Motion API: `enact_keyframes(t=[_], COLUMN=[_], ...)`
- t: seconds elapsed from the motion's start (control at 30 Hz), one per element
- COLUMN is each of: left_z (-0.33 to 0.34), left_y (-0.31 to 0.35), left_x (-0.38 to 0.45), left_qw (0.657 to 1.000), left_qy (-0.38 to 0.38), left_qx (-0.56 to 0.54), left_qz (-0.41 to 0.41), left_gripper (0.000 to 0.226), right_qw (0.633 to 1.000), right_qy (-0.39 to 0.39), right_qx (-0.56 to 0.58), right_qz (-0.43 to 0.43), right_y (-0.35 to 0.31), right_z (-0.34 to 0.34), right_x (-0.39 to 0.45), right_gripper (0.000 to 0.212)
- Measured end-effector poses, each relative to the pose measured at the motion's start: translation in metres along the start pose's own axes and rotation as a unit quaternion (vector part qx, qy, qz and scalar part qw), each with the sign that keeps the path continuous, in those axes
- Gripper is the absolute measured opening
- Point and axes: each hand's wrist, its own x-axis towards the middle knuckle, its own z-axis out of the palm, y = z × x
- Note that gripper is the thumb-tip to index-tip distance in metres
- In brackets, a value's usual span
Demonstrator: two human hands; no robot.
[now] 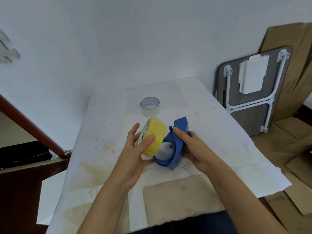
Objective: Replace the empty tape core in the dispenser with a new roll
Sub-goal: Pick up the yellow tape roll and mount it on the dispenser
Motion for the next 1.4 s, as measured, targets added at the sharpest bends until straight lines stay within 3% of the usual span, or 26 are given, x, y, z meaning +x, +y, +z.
enact_keyframes(t=[0.1,0.2,0.33,0.47,0.57,0.7,0.8,0.87,0.93,1.0,1.1,1.27,1.4], left_z=[0.000,0.001,-0.001,-0.008,-0.019,-0.028,-0.026,-0.021,-0.008,0.008,0.017,0.018,0.019], left_y=[-0.002,-0.010,-0.014,-0.011,-0.017,-0.034,-0.035,-0.029,-0.021,-0.014,-0.012,-0.003,0.000], left_x=[0.002,0.002,0.006,0.018,0.029,0.034,0.031,0.025,0.017,0.010,0.010,0.012,0.014], left_qw=[1.000,0.997,0.978,0.926,0.905,0.840,0.804,0.780,0.804,0.845,0.831,0.804,0.804], left_qy=[0.008,0.029,0.138,0.210,0.217,0.202,0.208,0.219,0.177,0.104,0.067,0.089,0.080], left_qx=[0.023,0.068,0.110,0.278,0.345,0.493,0.550,0.566,0.517,0.484,0.533,0.570,0.567], left_qz=[0.004,0.038,0.111,0.143,0.124,0.105,0.089,0.151,0.233,0.200,0.143,0.145,0.159], left_gripper=[0.099,0.095,0.082,0.082,0.089,0.093,0.090,0.080,0.059,0.045,0.037,0.035,0.035], right_qw=[1.000,0.999,0.998,0.997,0.997,0.997,0.997,0.997,0.998,0.998,0.998,0.997,0.998], right_qy=[0.003,0.016,0.012,0.010,0.032,0.046,0.057,0.061,0.055,0.041,0.026,-0.005,-0.023], right_qx=[0.003,0.019,0.057,0.078,0.060,0.043,0.029,0.019,0.012,0.013,0.001,-0.062,-0.059], right_qz=[-0.018,-0.031,-0.022,-0.011,-0.027,-0.044,-0.039,-0.034,-0.037,-0.044,-0.051,-0.046,-0.027], right_y=[-0.006,-0.011,-0.015,-0.013,-0.012,-0.013,-0.011,-0.009,-0.009,-0.011,-0.014,-0.016,-0.021], right_z=[0.001,0.001,-0.004,-0.007,-0.009,-0.010,-0.010,-0.009,-0.008,-0.006,-0.005,-0.016,-0.024], right_x=[0.000,0.000,-0.003,-0.003,-0.002,-0.002,-0.001,0.000,0.000,-0.001,-0.003,-0.006,-0.007], right_gripper=[0.073,0.070,0.055,0.048,0.050,0.041,0.053,0.062,0.065,0.062,0.060,0.056,0.052])
